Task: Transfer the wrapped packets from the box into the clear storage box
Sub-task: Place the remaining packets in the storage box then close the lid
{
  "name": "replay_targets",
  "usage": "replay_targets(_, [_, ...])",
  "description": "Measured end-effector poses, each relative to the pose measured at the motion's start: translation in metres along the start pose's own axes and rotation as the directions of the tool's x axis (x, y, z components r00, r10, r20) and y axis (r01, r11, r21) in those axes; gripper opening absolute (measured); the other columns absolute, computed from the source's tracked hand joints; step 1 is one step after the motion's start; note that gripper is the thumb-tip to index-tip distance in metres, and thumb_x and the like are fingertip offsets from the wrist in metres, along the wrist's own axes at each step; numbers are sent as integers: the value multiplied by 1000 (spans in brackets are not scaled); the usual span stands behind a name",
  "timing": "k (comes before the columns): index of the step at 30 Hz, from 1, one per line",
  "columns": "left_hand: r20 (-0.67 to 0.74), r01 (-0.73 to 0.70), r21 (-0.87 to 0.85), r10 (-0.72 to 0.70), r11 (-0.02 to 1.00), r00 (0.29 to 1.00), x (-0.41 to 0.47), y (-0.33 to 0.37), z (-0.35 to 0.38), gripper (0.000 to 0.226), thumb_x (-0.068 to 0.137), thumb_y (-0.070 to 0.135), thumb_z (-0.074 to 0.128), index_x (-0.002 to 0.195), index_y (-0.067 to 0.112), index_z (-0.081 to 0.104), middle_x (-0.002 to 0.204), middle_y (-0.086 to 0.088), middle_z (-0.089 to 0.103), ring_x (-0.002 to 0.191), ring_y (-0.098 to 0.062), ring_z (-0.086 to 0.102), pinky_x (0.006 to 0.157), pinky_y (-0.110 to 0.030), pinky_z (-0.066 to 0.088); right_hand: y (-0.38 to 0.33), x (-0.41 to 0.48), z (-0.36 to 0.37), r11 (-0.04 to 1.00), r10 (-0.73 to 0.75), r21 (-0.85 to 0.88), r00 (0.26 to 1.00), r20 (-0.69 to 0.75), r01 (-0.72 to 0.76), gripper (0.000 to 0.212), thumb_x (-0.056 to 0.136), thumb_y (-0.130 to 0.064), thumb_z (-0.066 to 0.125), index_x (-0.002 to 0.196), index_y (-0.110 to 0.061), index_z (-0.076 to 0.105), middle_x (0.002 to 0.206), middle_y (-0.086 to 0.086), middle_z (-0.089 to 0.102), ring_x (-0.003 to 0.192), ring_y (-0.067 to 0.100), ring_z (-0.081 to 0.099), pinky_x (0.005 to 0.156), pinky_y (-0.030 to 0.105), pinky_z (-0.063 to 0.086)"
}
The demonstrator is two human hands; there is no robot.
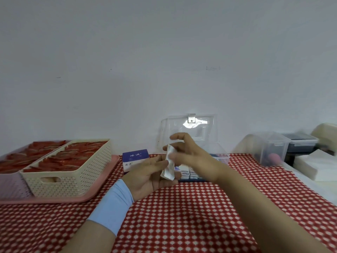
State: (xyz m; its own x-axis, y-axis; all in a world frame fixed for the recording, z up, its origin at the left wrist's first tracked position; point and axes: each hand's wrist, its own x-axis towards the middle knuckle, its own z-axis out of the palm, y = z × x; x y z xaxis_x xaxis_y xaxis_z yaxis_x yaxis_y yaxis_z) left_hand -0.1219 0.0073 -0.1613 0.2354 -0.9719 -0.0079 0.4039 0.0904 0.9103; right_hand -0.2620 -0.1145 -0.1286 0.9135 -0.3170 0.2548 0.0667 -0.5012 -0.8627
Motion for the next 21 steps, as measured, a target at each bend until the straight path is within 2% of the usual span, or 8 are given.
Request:
replay_targets(1, [15, 9, 2, -9, 1000, 1000, -1, 0, 0, 47, 85, 15, 59, 130, 2, 54, 99, -17, 73, 80, -29, 73, 62, -36, 63, 1, 2, -4, 999, 31, 42, 999, -29, -30, 57, 89, -43, 65, 139, -36, 39, 125, -9, 65, 113, 12, 63, 103, 37, 50])
replay_targets(3, [50, 36, -1, -36, 999, 998, -3, -1, 0, 39, 90, 14, 62, 127, 5, 54, 97, -16, 72, 77, -28, 72, 63, -38, 63, 1, 4, -10, 997, 74, -28, 995, -65, -76, 48, 96, -29, 62, 141, -29, 49, 115, -5, 71, 106, 12, 67, 101, 38, 52])
replay_targets(5, [100, 58, 3, -58, 998, 993, -3, -2, 0, 44, 86, 13, 63, 128, 6, 53, 97, -15, 71, 76, -27, 71, 65, -39, 63, 0, 3, -14, 991, 100, -83, 995, -17, -102, 28, 97, -20, 63, 125, -22, 67, 106, -4, 75, 99, 10, 70, 95, 31, 56])
replay_targets(8, [133, 99, 23, -102, 995, 986, -2, -3, -4, 49, 87, 14, 59, 134, 8, 48, 98, -14, 69, 76, -24, 68, 63, -36, 62, -1, 0, -19, 990, 136, -45, 991, -6, -136, 13, 95, -16, 66, 102, -15, 76, 93, -4, 77, 85, 9, 72, 84, 28, 57])
replay_targets(11, [114, 128, 67, -135, 990, 984, -4, -4, -3, 47, 91, 14, 59, 136, 6, 47, 100, -14, 70, 79, -21, 68, 56, -28, 60, 0, 0, -23, 984, 162, -70, 987, -16, -163, 10, 94, -14, 66, 97, -14, 76, 88, -2, 77, 77, 8, 70, 82, 31, 58])
replay_targets(14, [89, 112, 127, -124, 986, 988, -3, -4, 0, 46, 91, 12, 59, 135, 2, 48, 99, -11, 72, 76, -19, 68, 54, -24, 57, 0, -1, -27, 980, 195, -46, 981, -3, -195, 10, 94, -13, 65, 100, -14, 73, 90, 0, 77, 77, 10, 71, 82, 34, 58])
replay_targets(18, [84, 143, 147, -156, 979, 984, 7, 5, 6, 47, 88, 14, 57, 133, 4, 48, 100, -14, 71, 76, -23, 69, 60, -28, 59, -2, 2, -43, 971, 234, -53, 972, 37, -232, 10, 94, -16, 65, 101, -14, 72, 90, -1, 77, 77, 13, 72, 73, 32, 50])
replay_targets(21, [83, 175, 199, -194, 964, 977, 23, 22, 18, 36, 96, 16, 50, 130, 6, 47, 96, -15, 71, 74, -23, 70, 64, -31, 60, -9, 16, -70, 968, 245, -67, 969, 36, -243, 10, 93, -13, 67, 100, -12, 73, 84, -1, 75, 70, 13, 67, 62, 26, 43])
